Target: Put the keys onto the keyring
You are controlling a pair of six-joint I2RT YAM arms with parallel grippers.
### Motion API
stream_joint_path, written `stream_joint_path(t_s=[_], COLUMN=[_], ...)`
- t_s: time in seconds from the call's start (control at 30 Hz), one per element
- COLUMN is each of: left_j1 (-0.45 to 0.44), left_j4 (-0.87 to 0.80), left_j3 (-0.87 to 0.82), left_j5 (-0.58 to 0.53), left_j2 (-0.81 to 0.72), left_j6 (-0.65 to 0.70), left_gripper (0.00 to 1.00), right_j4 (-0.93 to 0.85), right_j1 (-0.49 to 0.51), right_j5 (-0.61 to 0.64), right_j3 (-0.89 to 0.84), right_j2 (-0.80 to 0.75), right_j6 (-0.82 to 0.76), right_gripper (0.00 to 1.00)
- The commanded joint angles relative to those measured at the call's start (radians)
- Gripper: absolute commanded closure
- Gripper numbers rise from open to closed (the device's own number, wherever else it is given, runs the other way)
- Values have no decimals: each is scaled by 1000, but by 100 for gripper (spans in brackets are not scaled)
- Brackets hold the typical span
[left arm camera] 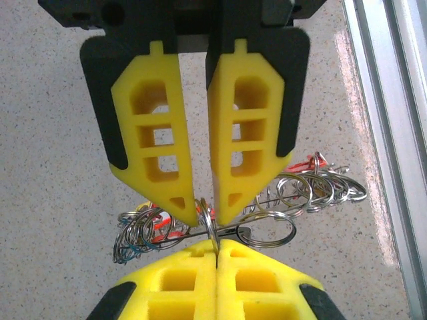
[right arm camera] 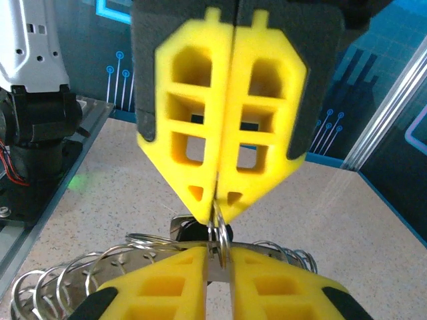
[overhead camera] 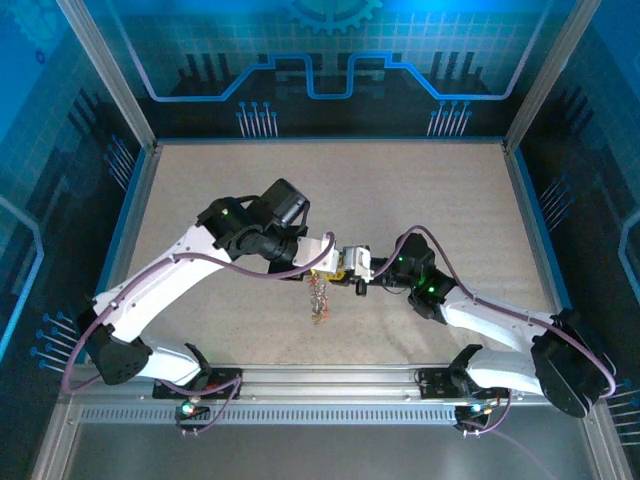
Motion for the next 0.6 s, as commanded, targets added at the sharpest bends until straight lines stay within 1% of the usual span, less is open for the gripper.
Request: stream_joint_path(t_s=[0.0, 0.1, 0.2, 0.27, 0.37, 0.43, 0.57], left_j1=[-5, -4, 1, 0, 5, 5, 17], left_j4=[46, 62, 56, 59, 71, 73, 115], left_j3=[-21, -38, -34, -40, -51, -52, -89], left_j5=[42, 42, 39, 43, 47, 45, 50], left_j2=[-34, -36, -31, -33, -34, -34, -67], left_j6=[10, 16, 16, 12, 11, 4, -32], left_gripper=[100, 100, 100, 100, 100, 100, 99], right_j4=[29, 37, 40, 23, 16, 41, 70], right_j1=[11, 9, 11, 11, 12, 12, 11], right_j5=[2, 6, -24, -42, -44, -51, -49], right_j3=[28, 28, 27, 35, 43, 42, 41], right_j2=[21, 7, 0, 1, 7, 17, 17], right_j6=[10, 20, 18, 8, 9, 15, 19], right_gripper=[90, 89, 84, 84, 89, 100, 100])
